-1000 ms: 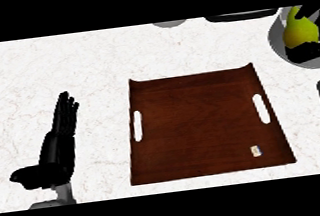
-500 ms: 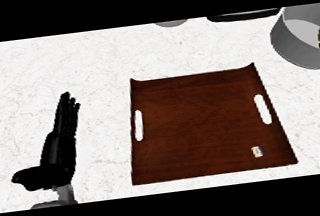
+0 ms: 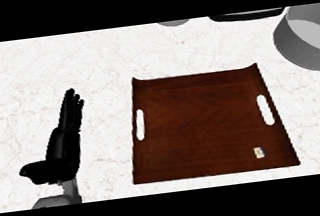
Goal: Pick the pear from the tray and place it in the pot
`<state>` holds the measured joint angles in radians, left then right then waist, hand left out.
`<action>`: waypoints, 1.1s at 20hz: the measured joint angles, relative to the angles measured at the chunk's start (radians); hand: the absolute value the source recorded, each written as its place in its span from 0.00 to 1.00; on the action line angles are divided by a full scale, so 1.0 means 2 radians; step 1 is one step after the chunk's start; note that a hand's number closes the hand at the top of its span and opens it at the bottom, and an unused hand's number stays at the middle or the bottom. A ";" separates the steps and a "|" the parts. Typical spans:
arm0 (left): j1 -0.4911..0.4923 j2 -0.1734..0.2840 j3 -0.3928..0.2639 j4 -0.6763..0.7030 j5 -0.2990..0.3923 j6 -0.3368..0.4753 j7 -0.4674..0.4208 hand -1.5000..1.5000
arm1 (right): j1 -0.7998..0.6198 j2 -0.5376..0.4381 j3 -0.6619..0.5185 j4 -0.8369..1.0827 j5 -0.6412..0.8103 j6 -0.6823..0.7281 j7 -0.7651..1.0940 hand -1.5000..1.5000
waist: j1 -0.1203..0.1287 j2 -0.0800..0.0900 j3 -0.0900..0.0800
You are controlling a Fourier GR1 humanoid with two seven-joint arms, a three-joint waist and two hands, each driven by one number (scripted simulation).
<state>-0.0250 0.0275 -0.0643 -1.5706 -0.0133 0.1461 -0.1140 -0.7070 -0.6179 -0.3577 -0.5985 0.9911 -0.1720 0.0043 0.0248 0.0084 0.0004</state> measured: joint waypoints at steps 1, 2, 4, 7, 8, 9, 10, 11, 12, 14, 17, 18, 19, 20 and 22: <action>-0.002 0.001 0.000 -0.002 0.000 -0.001 0.001 0.50 | -0.002 -0.002 -0.003 0.017 0.001 -0.001 0.005 1.00 | 0.001 -0.001 -0.001; 0.000 0.000 -0.003 -0.005 0.000 -0.002 0.003 0.50 | -0.006 -0.009 -0.004 0.033 0.004 0.003 0.011 0.00 | 0.003 -0.001 -0.002; -0.003 0.002 -0.001 -0.003 0.002 -0.005 0.002 0.50 | -0.011 -0.013 -0.010 0.065 0.005 0.006 0.024 0.00 | 0.004 0.000 -0.002; 0.002 0.001 -0.003 -0.007 0.001 -0.004 0.002 0.50 | -0.019 -0.022 -0.019 0.107 -0.004 0.022 0.003 0.00 | 0.006 0.001 0.000; -0.002 -0.001 -0.002 -0.003 -0.001 -0.002 0.000 0.50 | -0.018 -0.024 -0.026 0.115 -0.012 0.022 -0.016 0.00 | 0.005 0.002 -0.001; -0.001 0.000 -0.001 -0.003 0.001 -0.003 0.000 0.50 | -0.019 -0.024 -0.035 0.120 -0.021 0.021 -0.031 0.00 | 0.005 0.001 -0.001; -0.002 -0.002 -0.002 -0.003 0.000 -0.002 0.000 0.50 | -0.021 -0.023 -0.045 0.121 -0.033 0.019 -0.045 0.00 | 0.004 0.001 -0.001; 0.002 -0.002 -0.003 -0.006 0.000 -0.002 0.000 0.50 | -0.025 -0.022 -0.058 0.120 -0.048 0.018 -0.058 0.00 | 0.003 0.000 -0.001; 0.003 0.000 -0.001 -0.008 0.001 -0.003 0.002 0.50 | -0.027 -0.019 -0.073 0.118 -0.067 0.015 -0.072 0.00 | 0.002 0.000 -0.001; 0.003 0.000 0.001 -0.004 0.002 -0.003 0.000 0.50 | -0.033 -0.010 -0.107 0.113 -0.104 0.003 -0.101 0.00 | 0.000 0.000 0.001; 0.011 0.001 0.001 -0.010 0.003 -0.004 -0.002 0.50 | -0.038 -0.010 -0.158 0.111 -0.161 0.005 -0.141 0.00 | -0.001 0.000 0.002; 0.019 0.002 0.000 -0.015 0.004 -0.007 -0.004 0.50 | -0.035 -0.011 -0.172 0.113 -0.177 0.006 -0.155 0.00 | 0.000 0.000 0.002; 0.023 0.004 0.000 -0.017 0.005 -0.009 -0.006 0.50 | -0.032 -0.015 -0.187 0.114 -0.193 0.011 -0.165 0.00 | -0.001 0.000 0.002; 0.022 0.004 0.001 -0.017 0.006 -0.010 -0.005 0.50 | -0.029 -0.020 -0.201 0.118 -0.209 0.017 -0.176 0.00 | -0.001 0.000 0.002; 0.013 0.004 0.002 -0.019 0.005 -0.007 0.003 0.50 | -0.026 -0.033 -0.223 0.130 -0.232 0.024 -0.188 0.00 | 0.000 0.002 0.002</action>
<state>0.0016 0.0363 -0.0606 -1.6084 -0.0039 0.1315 -0.1079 -0.7598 -0.6836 -0.8041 -0.3388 0.5274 -0.1231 -0.3725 0.0244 0.0114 0.0041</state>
